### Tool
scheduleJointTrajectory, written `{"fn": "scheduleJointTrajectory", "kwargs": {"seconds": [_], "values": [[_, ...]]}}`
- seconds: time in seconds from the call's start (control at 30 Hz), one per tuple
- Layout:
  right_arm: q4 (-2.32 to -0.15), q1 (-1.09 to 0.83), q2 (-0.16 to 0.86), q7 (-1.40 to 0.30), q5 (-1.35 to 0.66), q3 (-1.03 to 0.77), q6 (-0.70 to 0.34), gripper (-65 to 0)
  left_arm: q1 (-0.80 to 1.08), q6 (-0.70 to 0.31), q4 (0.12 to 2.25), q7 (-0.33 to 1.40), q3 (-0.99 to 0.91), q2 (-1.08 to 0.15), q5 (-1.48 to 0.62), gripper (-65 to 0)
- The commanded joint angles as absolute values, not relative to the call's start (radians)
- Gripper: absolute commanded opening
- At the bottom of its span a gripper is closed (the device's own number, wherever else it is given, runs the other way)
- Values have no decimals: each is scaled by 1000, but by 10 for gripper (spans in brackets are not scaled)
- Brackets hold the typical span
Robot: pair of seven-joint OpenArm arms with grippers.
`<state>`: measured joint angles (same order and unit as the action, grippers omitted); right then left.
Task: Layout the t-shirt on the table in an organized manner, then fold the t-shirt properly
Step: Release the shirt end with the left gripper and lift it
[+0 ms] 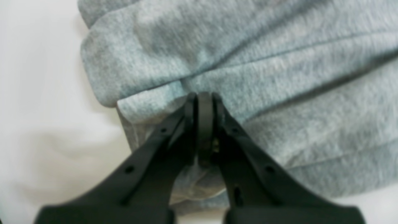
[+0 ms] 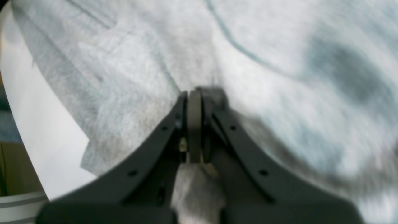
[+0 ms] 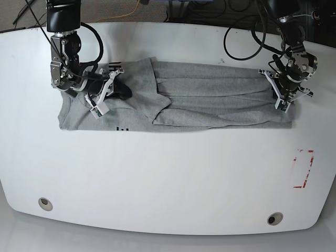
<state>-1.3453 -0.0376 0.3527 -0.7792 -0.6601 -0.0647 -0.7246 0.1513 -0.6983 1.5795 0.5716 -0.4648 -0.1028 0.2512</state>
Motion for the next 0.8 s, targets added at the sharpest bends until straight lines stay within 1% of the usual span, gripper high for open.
{"fn": "scheduleJointTrajectory", "kwargs": {"seconds": [0.0,0.07,0.13,0.23,0.27,0.37,0.4,0.43,0.53,0.67,0.77], "values": [[-1346,-35,375,-828,-596,-71,-698,-650,137,-698,1636,608,-469,-111,280,-647],[-1346,-35,375,-828,-598,-71,-698,-650,136,-698,1662,608,-470,-111,280,-636],[-1346,-35,375,-828,-593,-71,-698,-650,136,-698,1695,608,-472,-111,280,-610],[-1346,-35,375,-828,-593,-71,-698,-650,136,-698,1745,608,-475,-111,278,-541],[-1346,-35,375,-828,-593,-71,-698,-650,136,-698,1767,608,-481,-111,278,-497],[-1346,-35,375,-828,-593,-71,-698,-650,134,-698,1807,608,-510,-111,278,-400],[-1346,-35,375,-828,-593,-71,-698,-650,133,-698,1811,608,-515,-111,278,-379],[-1346,-35,374,-828,-593,-71,-698,-650,133,-698,1814,608,-526,-111,277,-340],[-1346,-33,374,-828,-593,-71,-698,-650,117,-698,1814,608,-562,-111,275,-269],[-1346,-33,374,-828,-593,-71,-698,-650,74,-698,1805,634,-638,-111,274,-211],[-1345,-33,374,-828,-591,-71,-698,-650,41,-698,1776,687,-696,-113,222,-179]]}}
